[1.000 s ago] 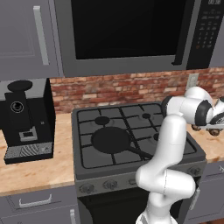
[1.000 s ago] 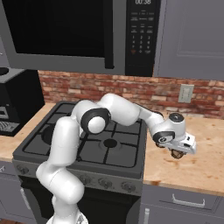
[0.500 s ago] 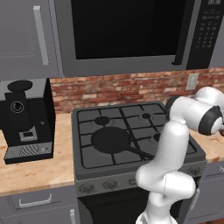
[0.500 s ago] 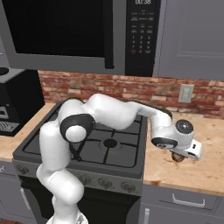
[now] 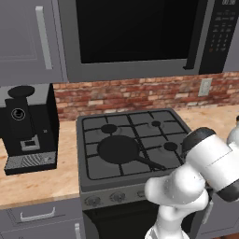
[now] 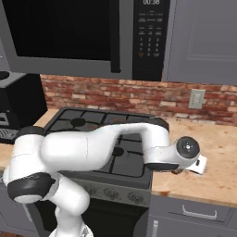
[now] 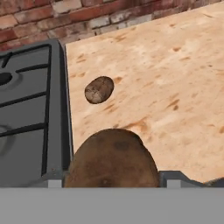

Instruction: Put the potato and potato in the pan. Then turn on the front left burner and set the heat to medium.

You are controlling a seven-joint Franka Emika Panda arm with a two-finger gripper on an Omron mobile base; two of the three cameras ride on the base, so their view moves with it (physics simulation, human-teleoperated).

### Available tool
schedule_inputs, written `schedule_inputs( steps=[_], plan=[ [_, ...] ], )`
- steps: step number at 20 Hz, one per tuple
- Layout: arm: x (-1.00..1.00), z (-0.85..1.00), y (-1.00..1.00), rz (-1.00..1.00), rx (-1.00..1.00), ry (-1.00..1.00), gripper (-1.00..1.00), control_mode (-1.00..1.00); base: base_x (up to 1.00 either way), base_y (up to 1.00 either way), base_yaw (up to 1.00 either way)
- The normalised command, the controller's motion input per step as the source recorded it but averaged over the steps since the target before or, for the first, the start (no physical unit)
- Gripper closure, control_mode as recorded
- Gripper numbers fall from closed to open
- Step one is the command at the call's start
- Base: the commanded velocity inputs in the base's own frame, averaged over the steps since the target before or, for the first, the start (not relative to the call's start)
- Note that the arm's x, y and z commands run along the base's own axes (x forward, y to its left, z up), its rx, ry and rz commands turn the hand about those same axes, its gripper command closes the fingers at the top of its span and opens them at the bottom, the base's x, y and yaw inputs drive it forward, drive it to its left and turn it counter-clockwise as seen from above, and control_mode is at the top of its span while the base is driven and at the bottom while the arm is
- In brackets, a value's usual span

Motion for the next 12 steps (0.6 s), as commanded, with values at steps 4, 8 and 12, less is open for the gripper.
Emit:
schedule_inputs(
  steps=[4, 8, 12],
  plan=[
    [-0.51, 0.84, 0.96, 0.06, 0.00, -0.04, 1.00, -1.00, 0.00, 0.00, 0.00],
    [-0.40, 0.78, 0.99, 0.06, 0.00, 0.00, 1.00, -1.00, 0.00, 0.00, 0.00],
    [-0.29, 0.62, 0.96, 0.04, 0.00, 0.00, 1.00, -1.00, 0.00, 0.00, 0.00]
  ],
)
